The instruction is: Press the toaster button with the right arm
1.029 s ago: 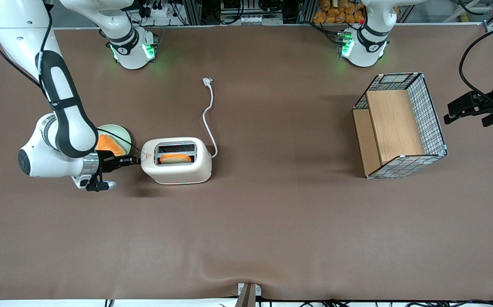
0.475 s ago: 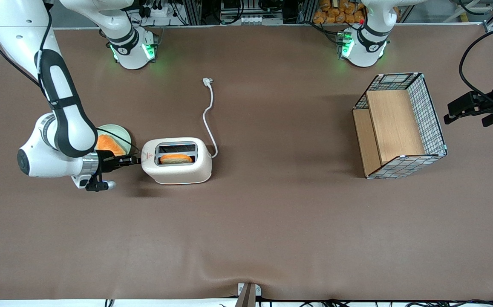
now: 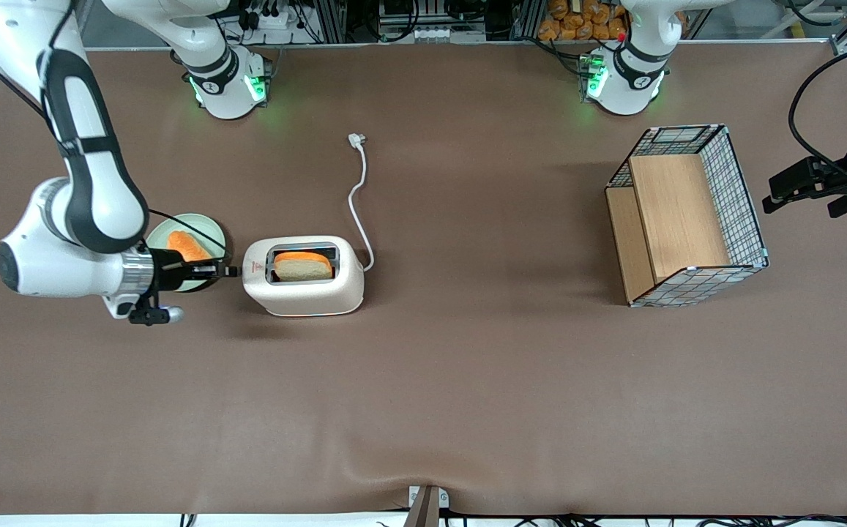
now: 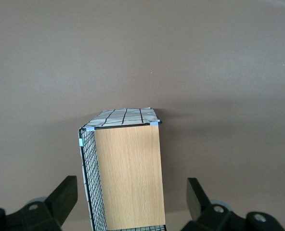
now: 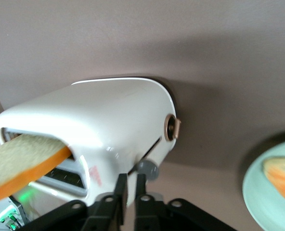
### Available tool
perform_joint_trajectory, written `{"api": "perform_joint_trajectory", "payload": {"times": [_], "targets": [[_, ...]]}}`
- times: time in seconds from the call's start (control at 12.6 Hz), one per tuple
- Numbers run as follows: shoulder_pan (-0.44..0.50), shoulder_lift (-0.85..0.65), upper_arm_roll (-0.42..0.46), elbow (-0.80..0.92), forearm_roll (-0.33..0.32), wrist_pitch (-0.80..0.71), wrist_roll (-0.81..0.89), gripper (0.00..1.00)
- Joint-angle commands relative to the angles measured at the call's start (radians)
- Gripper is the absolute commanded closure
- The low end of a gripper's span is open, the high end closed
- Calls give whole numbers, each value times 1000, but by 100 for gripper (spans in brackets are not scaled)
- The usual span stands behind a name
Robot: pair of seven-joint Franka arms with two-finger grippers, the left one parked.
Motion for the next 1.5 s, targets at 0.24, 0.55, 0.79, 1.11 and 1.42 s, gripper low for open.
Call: {"api": "perform_joint_trajectory", "payload": {"times": [0.24,0.55,0.79,1.11,1.42], "targets": [[-5,-75,-50,165,-171,-165,89,0],[-6,-214,-61,187,-372,-190,85,0],[-46,-299,-64,187,-418,-258,83,0],[-86,-365,-46,199,-469,-311,81,0],[-143,-374,-11,249,-478,-337,121,0]]}}
